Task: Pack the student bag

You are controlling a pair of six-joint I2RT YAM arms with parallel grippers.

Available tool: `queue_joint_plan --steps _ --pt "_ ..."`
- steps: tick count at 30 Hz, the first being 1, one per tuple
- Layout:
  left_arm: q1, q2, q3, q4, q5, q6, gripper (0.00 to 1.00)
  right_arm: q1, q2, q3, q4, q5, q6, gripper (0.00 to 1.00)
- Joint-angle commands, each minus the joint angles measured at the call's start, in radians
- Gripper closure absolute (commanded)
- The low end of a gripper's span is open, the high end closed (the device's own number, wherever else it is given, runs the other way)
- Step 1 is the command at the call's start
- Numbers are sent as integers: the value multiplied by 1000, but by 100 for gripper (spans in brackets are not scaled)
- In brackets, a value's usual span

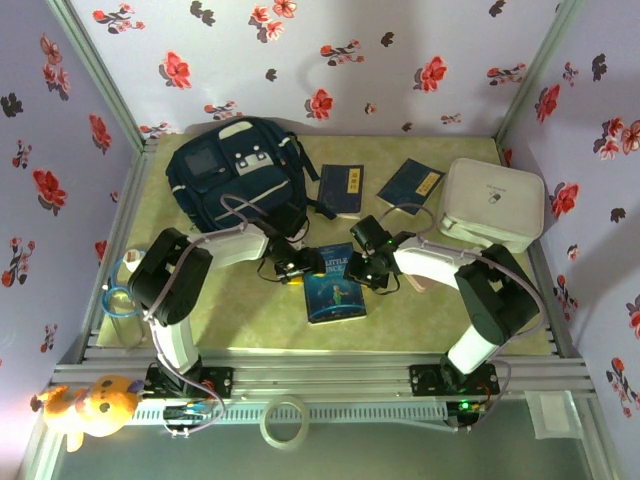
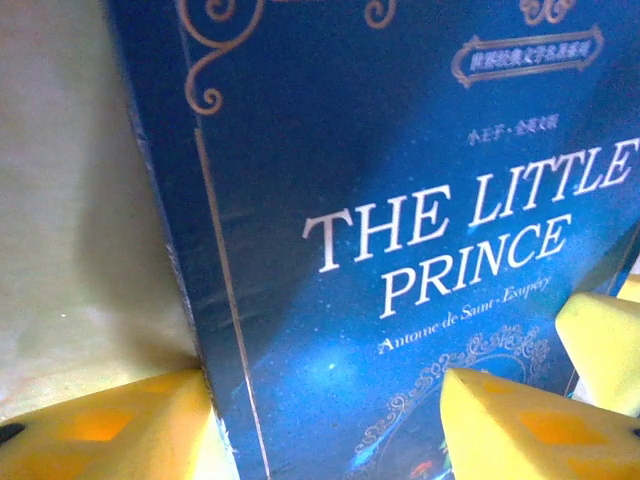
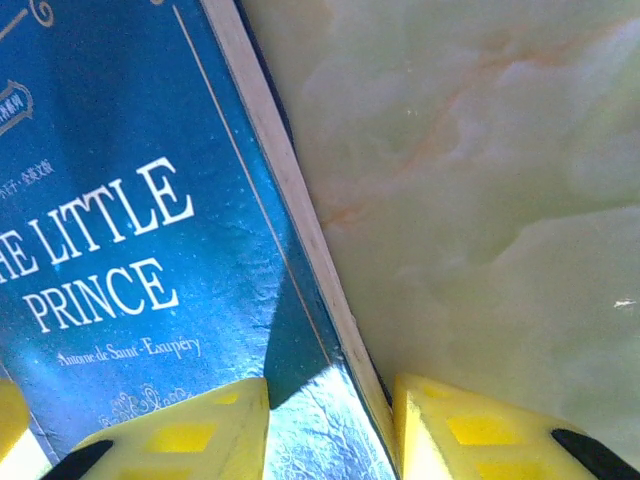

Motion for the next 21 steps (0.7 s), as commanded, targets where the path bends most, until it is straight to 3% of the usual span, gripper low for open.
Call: queue_joint_plan --steps 1,8,15,21 --pt "-12 29 -7 76 -2 -51 37 -1 7 -12 -15 -39 -40 63" --pt "-30 -15 47 131 18 -23 48 -23 0 -10 -23 -45 -91 67" --pt "-35 -125 -4 274 83 -76 53 -53 -19 -20 23 -50 -108 67" --pt "-35 -100 -26 351 135 -81 59 -64 17 -13 29 -56 -108 67"
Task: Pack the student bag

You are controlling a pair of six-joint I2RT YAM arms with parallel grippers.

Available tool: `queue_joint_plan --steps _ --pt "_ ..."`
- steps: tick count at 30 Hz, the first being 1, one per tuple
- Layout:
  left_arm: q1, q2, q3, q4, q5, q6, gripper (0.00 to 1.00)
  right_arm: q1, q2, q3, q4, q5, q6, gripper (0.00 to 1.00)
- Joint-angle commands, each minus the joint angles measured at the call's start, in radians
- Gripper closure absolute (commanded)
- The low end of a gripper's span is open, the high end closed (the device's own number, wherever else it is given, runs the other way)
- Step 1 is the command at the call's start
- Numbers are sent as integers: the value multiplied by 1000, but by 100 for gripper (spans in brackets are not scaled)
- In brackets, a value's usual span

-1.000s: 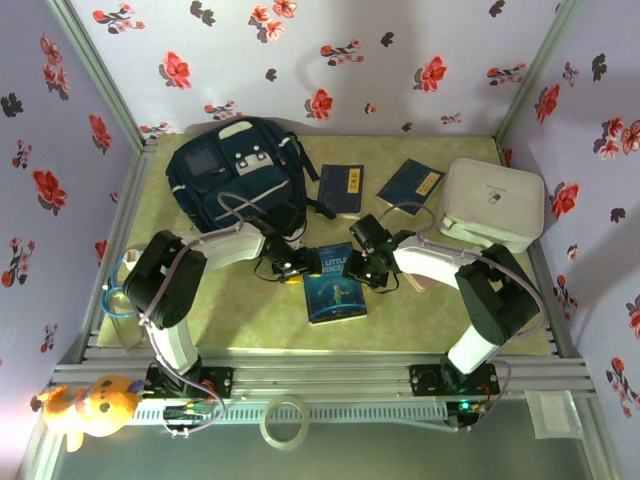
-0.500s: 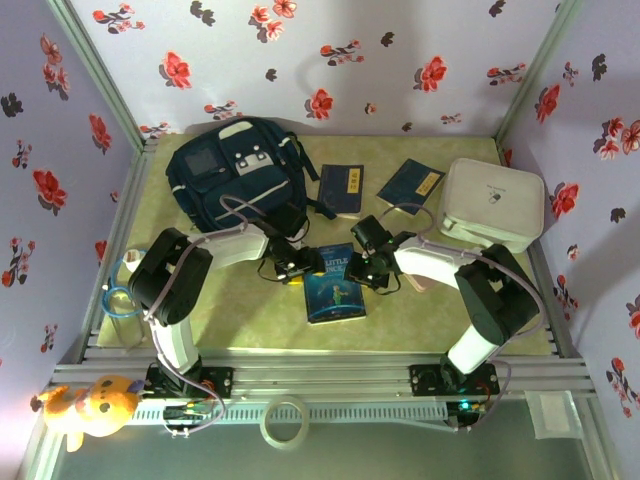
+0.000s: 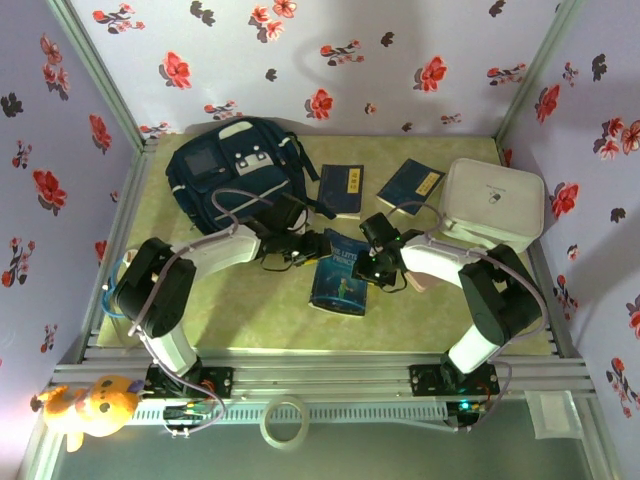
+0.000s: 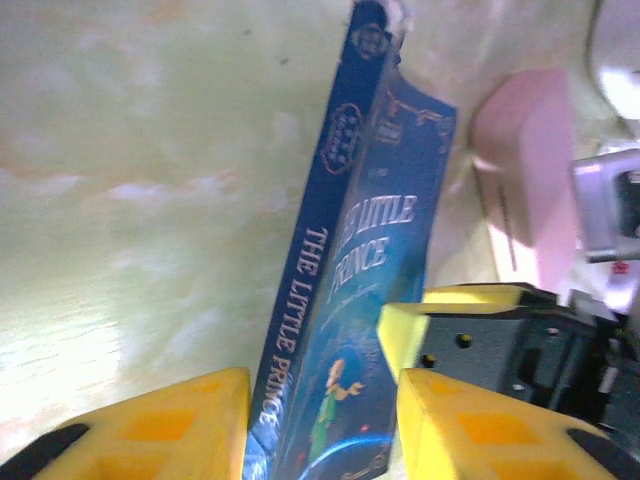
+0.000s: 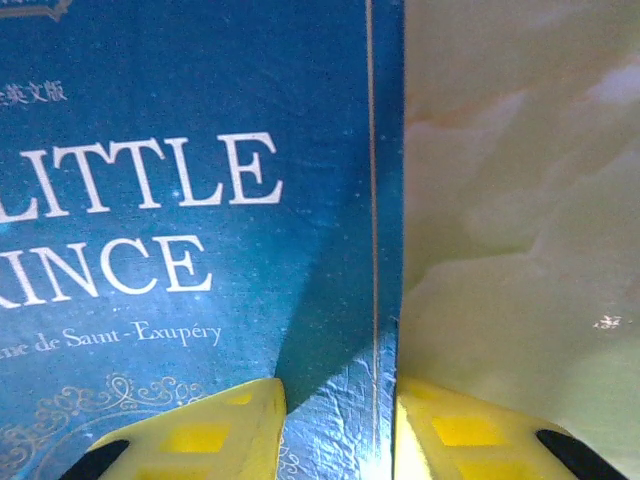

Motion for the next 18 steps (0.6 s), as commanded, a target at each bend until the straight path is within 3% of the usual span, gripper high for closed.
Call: queue_joint_plan --steps 1,9,14,18 --pt "-28 14 -5 117 108 -10 59 2 31 4 44 -37 -17 67" --pt "-26 75 53 63 139 92 63 -1 42 27 29 -10 -5 67" --pt "-10 55 47 76 140 145 83 -1 4 30 10 62 26 59" --pt "27 -1 36 78 146 192 91 -1 -82 46 13 141 38 51"
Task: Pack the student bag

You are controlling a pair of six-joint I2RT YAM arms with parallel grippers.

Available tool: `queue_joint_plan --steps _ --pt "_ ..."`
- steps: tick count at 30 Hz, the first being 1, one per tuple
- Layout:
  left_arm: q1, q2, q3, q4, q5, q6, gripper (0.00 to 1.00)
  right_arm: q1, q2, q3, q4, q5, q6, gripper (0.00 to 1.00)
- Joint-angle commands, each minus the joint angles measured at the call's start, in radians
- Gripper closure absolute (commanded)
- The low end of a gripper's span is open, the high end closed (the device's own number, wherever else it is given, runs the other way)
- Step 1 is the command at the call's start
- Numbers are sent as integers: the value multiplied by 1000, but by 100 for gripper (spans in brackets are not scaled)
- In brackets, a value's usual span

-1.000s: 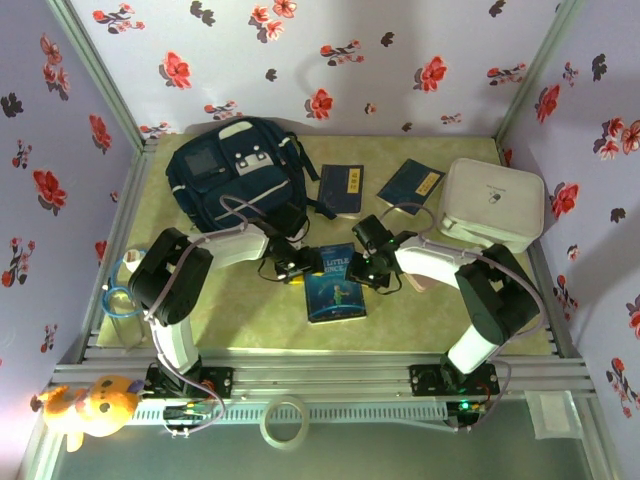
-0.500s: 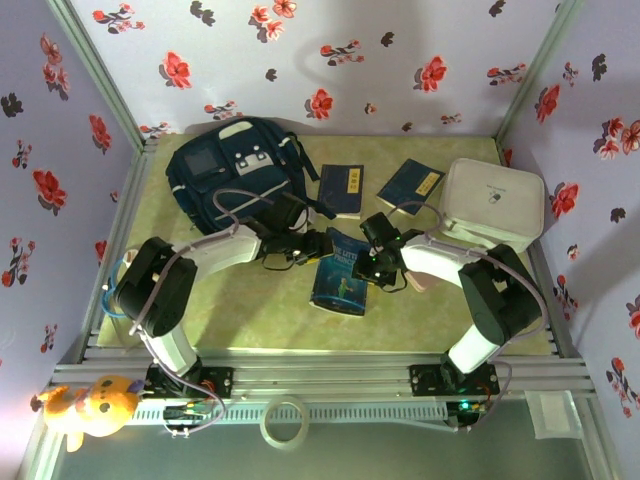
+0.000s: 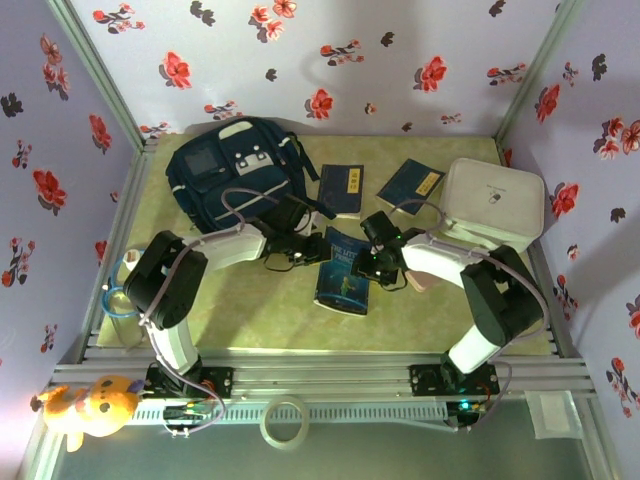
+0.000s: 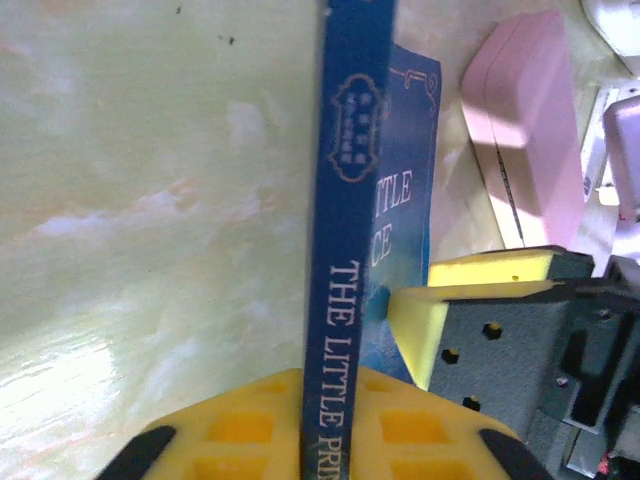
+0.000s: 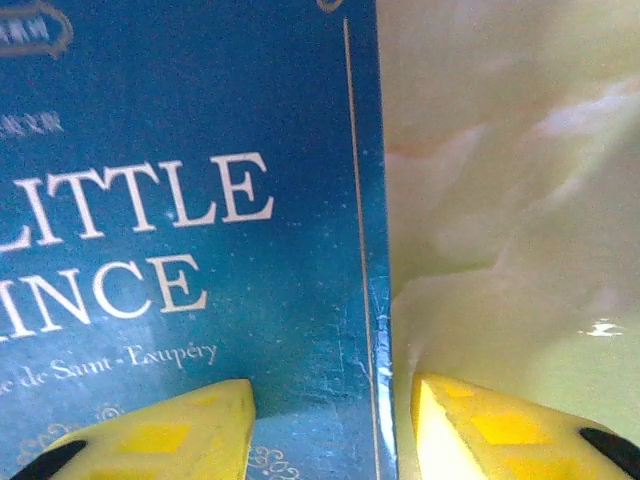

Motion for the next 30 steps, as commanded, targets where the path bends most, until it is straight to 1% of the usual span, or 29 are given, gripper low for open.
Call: queue_joint_plan --steps 1,3,5,6,9,11,14,19,21,26,28,30 --pt "32 -86 27 30 72 73 94 4 -79 39 41 107 28 49" --pt "65 -131 29 3 74 103 99 3 -114 42 95 130 53 44" --pt "112 -177 29 -8 77 111 100 4 -145 45 165 140 79 38" --pt "137 -194 30 -8 80 105 100 4 -154 51 192 140 90 36" --pt "225 -247 31 23 86 47 100 4 -166 75 263 154 152 30" --pt "291 -283 19 72 92 0 100 5 -153 86 342 122 186 26" --pt "371 -331 8 126 94 -60 100 18 -124 83 480 62 256 23" --pt "434 -359 8 206 93 -151 100 68 -74 52 724 19 369 16" --pt "447 -356 -5 263 91 -210 100 82 -54 35 828 0 411 14" --pt "469 -356 -42 410 42 -399 100 98 -27 -18 1042 -16 566 10" --pt "468 -356 -47 455 29 -454 100 103 -30 -33 1099 -13 608 10" --pt "470 -362 -58 505 11 -508 100 107 -43 -34 1098 -4 621 9"
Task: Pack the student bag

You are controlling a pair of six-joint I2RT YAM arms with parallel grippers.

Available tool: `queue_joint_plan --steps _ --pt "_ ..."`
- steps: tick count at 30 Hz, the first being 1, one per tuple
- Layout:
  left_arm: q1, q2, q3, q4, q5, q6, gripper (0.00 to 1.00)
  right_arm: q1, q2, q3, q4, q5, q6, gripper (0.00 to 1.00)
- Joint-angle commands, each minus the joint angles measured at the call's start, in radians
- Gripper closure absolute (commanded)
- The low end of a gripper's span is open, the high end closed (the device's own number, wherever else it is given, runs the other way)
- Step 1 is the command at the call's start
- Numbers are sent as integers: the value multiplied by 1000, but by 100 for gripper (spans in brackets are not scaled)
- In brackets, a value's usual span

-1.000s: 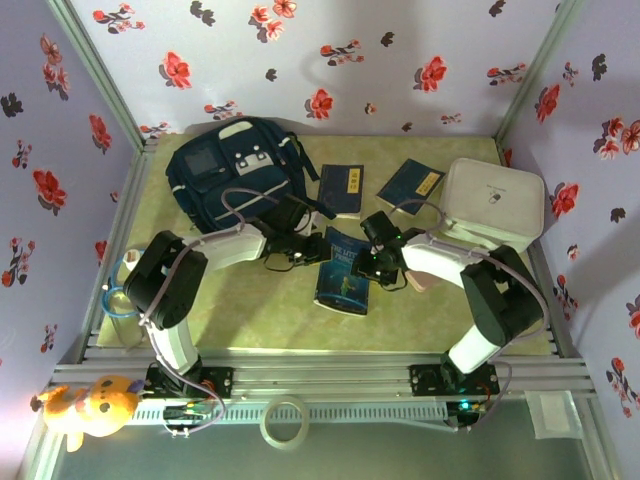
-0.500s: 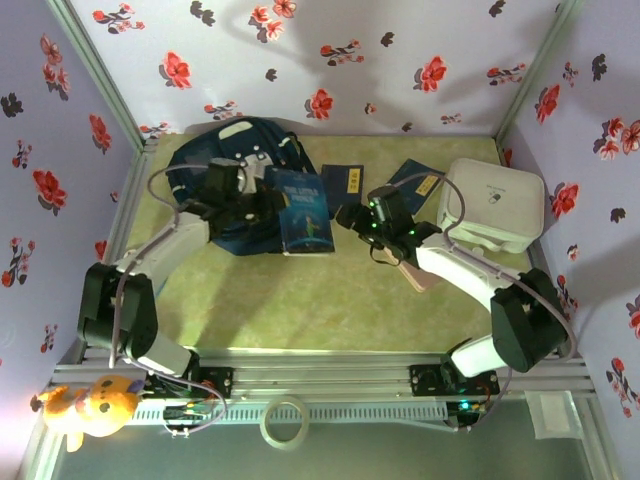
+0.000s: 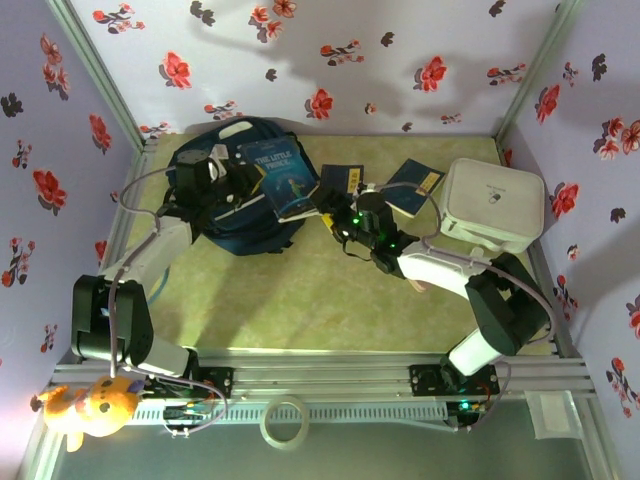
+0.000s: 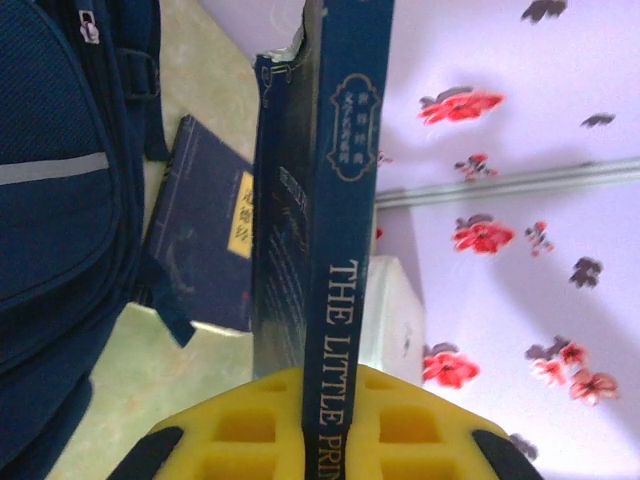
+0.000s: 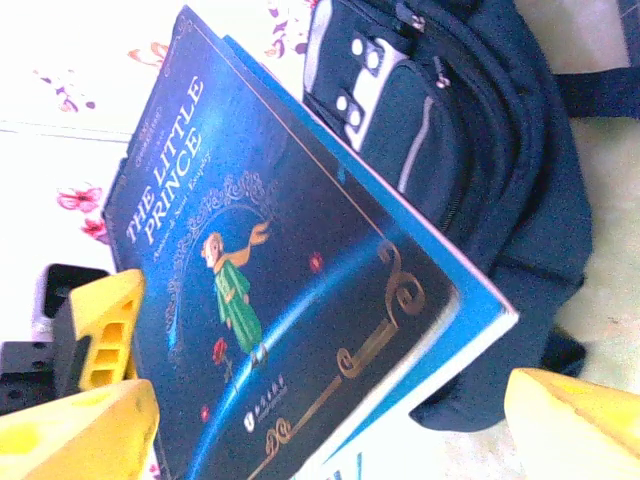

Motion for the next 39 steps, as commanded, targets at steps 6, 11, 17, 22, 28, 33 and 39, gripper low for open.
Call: queue_joint_plan --steps 6,11,17,22,28,33,39 --pt "8 -48 -31 287 -60 -268 100 22 14 48 132 -32 142 7" --pt "8 -56 -50 337 -71 -343 100 23 57 115 195 -40 154 8" --pt "9 -80 -68 349 -75 -369 100 23 115 136 271 17 212 10" --pt "11 -83 -85 350 -73 -369 100 23 183 168 357 8 257 14" --pt "14 -89 -110 351 -57 -374 100 35 157 165 336 55 202 21" --pt "14 -115 -126 309 -35 -361 100 48 122 143 335 98 168 39" --pt "14 -134 -134 225 4 -292 97 62 72 129 251 121 109 65"
